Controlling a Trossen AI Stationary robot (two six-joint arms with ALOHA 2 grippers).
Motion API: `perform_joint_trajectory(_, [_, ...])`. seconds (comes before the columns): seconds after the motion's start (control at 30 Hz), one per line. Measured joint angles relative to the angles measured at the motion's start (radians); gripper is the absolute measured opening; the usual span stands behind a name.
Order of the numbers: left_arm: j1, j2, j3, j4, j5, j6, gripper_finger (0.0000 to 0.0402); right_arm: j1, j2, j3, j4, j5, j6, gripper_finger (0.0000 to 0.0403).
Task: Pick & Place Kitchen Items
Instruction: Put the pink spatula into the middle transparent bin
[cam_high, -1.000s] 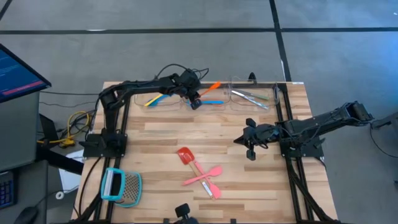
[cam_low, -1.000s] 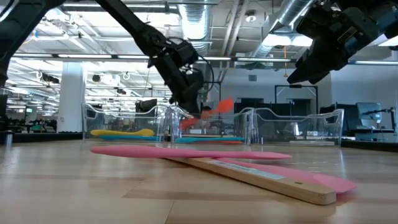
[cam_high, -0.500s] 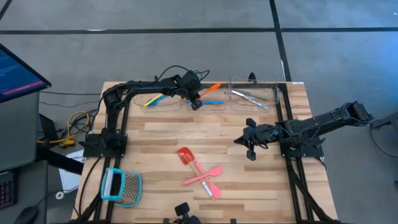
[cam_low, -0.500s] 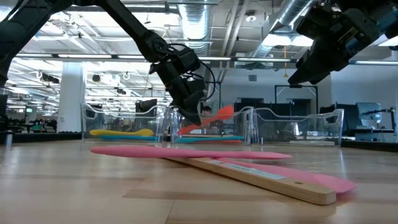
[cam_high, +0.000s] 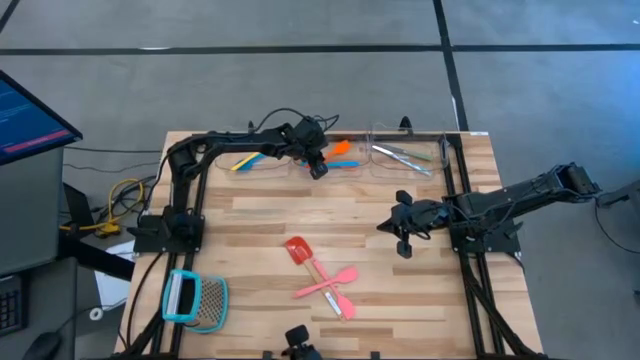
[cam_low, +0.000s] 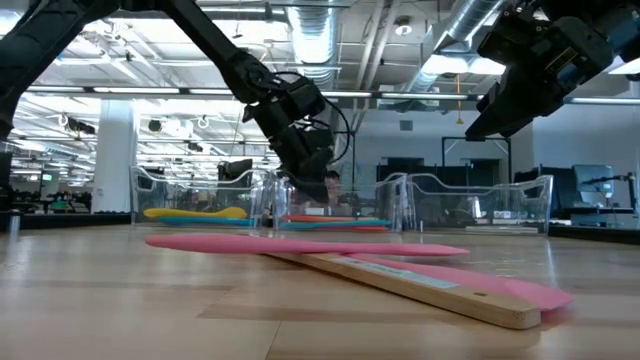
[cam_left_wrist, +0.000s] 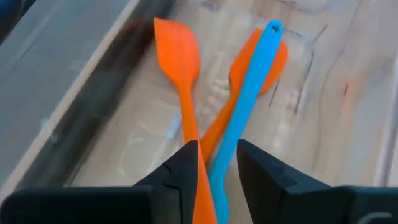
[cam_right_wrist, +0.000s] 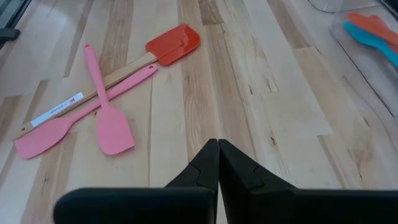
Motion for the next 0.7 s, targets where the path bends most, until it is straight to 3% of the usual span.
perform_joint_trajectory(0.2, [-0.007, -0.084, 0.002, 0.025, 0.007, 0.004, 0.0080, 0.000, 0.000, 0.000, 0.000, -0.001, 0.000, 0.0001])
perform_joint_trajectory(0.47, [-0.083, -0.276, 0.002, 0.007, 0.007, 0.061, 0.0006, 0.000, 0.000, 0.038, -0.014, -0.003, -0.019, 0.0001])
perform_joint_trajectory(0.7, [-0.215, -0.457, 0.003, -0.148, 0.006, 0.061, 0.0004, 0.006, 0.000, 0.046, -0.014, -0.003, -0.026, 0.0001])
